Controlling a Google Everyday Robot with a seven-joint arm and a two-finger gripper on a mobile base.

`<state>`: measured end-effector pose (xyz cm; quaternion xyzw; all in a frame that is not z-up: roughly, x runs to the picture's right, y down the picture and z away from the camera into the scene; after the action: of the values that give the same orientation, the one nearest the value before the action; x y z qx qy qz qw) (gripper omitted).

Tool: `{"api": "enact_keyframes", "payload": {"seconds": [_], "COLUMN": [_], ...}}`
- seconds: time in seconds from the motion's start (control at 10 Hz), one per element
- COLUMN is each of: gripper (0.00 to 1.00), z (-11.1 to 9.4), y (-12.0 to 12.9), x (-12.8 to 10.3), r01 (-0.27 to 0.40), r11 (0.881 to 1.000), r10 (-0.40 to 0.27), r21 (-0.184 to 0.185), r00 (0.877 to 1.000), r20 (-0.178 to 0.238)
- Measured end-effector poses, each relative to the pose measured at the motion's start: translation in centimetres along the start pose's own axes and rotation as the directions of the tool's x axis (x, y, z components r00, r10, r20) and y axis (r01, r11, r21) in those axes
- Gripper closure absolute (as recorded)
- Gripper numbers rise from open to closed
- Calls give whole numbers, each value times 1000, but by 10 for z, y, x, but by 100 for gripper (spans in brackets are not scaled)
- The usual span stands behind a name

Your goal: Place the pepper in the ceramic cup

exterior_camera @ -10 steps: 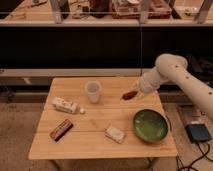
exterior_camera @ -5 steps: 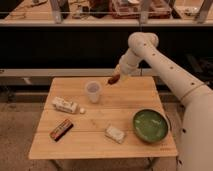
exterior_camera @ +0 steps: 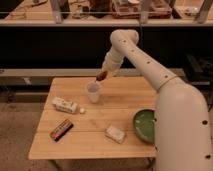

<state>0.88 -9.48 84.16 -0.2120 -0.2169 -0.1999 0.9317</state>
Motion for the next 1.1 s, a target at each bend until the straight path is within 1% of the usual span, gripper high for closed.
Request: {"api": "enact_keyframes", "payload": {"seconds": [0.2, 0.3, 0.4, 0.6, 0.7, 1.0, 1.1], "gripper": [70, 70, 70, 69, 63, 33, 25], "z": [11, 13, 14, 19, 22, 25, 24], "y": [-12, -19, -24, -28, -29, -26, -26], "x": [-5, -10, -16, -23, -24, -22, -23], "r01": [5, 8, 13, 25, 28, 38, 44], "r11": [1000, 1000, 1000, 1000, 1000, 999, 999], "r10": [-5, -8, -14, -26, -28, -38, -43], "r21": [5, 10, 13, 8, 4, -11, -15], "r00": [1000, 999, 998, 997, 997, 997, 998], "r20": [17, 38, 57, 76, 77, 61, 55]}}
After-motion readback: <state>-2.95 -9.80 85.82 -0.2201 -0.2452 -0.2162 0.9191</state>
